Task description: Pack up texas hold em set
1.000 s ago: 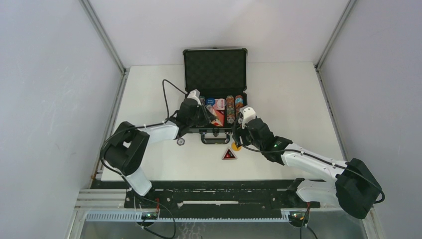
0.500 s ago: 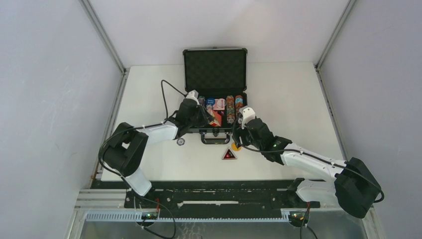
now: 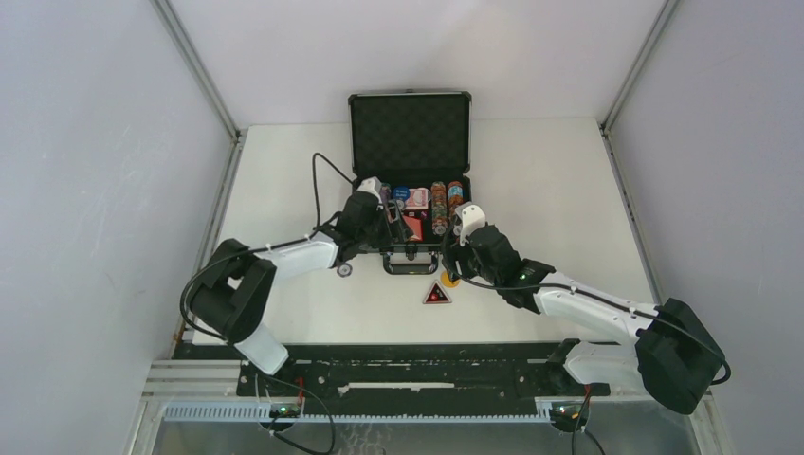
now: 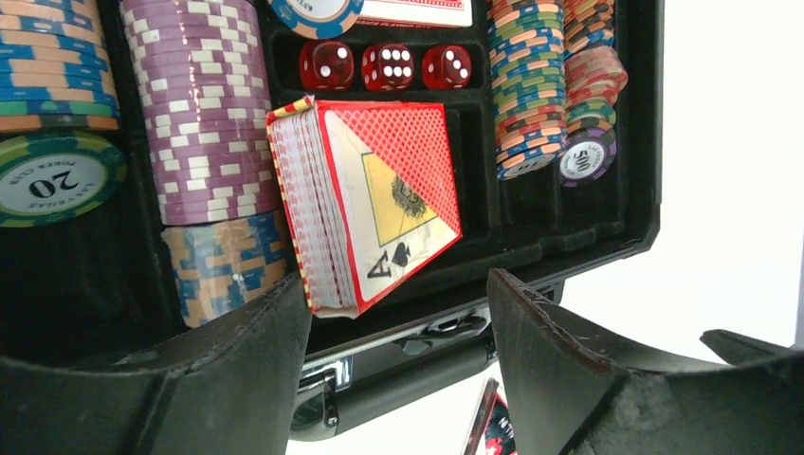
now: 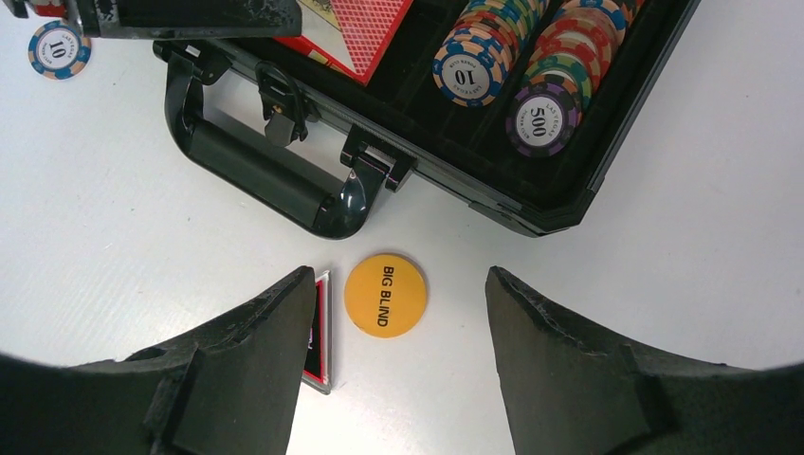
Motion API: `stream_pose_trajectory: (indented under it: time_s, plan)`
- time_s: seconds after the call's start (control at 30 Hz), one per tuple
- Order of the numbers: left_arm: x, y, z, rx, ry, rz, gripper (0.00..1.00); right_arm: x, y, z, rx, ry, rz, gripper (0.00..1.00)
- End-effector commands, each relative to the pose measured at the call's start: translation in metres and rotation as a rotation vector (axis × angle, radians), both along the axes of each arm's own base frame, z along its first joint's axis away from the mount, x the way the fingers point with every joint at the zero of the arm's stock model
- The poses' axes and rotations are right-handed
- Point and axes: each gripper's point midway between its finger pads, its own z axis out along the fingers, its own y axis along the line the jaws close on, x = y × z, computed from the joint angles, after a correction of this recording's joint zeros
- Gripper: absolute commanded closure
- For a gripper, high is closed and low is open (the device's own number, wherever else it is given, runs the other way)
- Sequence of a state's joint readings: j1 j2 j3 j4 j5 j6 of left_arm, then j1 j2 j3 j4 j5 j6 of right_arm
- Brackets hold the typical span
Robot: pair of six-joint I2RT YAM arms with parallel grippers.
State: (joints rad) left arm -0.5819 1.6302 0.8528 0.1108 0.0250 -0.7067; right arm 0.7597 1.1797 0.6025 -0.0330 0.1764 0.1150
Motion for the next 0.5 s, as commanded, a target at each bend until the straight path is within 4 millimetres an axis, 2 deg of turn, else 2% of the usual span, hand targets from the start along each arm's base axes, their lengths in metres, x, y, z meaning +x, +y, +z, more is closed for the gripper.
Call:
stream_pose_trajectory:
  time_s: [0.0,0.27,0.33,0.47]
  plan:
    - [0.007,0.021,0.019,0.122,-0.056,0.024,0.28,0.007,0.006,0.011,0.05,-0.03,-0.011,0.26]
    - [0.017,0.055,0.06,0.334,-0.135,0.056,0.3,0.008,0.005,0.01,0.045,-0.031,-0.014,0.26]
    - [0.016,0.056,0.066,0.335,-0.144,0.054,0.32,0.008,0.004,0.009,0.042,-0.031,-0.017,0.26]
    - [0.019,0.041,0.068,0.297,-0.151,0.028,0.35,0.008,0.006,0.009,0.045,-0.028,-0.012,0.26]
